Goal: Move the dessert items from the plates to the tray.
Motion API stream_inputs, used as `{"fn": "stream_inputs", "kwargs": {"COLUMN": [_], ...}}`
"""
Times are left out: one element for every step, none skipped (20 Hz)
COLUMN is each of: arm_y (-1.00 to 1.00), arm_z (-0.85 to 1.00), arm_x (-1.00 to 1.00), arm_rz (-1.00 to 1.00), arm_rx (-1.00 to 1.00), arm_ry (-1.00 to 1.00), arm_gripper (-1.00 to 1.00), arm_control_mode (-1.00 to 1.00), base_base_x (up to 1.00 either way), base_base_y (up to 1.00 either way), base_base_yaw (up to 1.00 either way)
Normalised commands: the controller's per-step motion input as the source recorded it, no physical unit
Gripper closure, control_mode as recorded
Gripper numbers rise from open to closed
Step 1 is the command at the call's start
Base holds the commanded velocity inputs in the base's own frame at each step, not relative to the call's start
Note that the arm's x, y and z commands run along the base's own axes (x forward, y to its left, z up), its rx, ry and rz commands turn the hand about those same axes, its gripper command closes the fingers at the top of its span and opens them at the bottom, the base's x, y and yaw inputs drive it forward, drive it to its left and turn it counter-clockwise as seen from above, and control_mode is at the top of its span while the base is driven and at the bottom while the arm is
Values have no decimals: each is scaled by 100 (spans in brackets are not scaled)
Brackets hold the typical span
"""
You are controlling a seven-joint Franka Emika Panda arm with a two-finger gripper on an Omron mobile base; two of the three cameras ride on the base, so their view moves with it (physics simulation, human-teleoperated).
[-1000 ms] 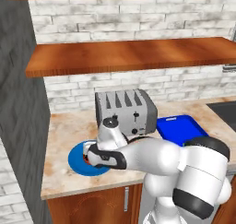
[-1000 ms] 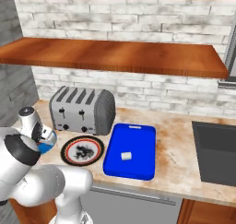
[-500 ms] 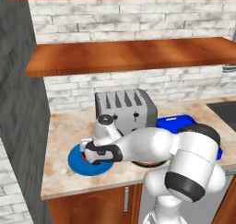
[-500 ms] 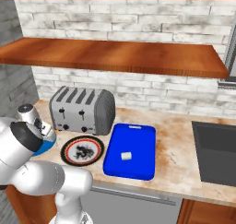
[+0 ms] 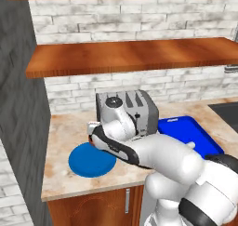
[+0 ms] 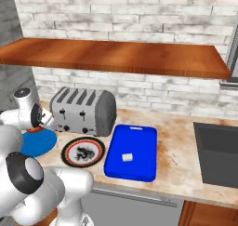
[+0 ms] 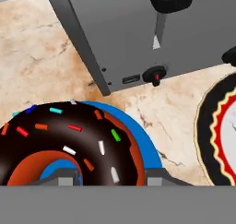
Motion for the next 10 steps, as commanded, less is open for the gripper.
{"fn": "stream_inputs", "kwargs": {"arm_y": [-100,-100,-100,-100,-100,-100,-100,-100,-100,-100], "arm_z": [69,60,41,33,29,33,41,42,34,28], "arm_x": [-11,-11,-15,-18,-19,-22,-22,-21,-29,-31], "arm_rz": [-16,-15,-13,-13,-13,-14,-14,-13,-15,-15], "arm_rx": [3,2,1,2,3,3,1,1,0,0], "arm_ry": [0,0,-3,-5,-8,-9,-9,-9,-9,-7], "arm_gripper": [100,100,100,100,100,100,100,100,100,100], "arm_control_mode": [-100,-100,-100,-100,-100,-100,-100,-100,-100,-100], "base_base_x": [0,0,0,0,0,0,0,0,0,0], "base_base_y": [0,0,0,0,0,0,0,0,0,0], "base_base_yaw": [0,0,0,0,0,0,0,0,0,0]}}
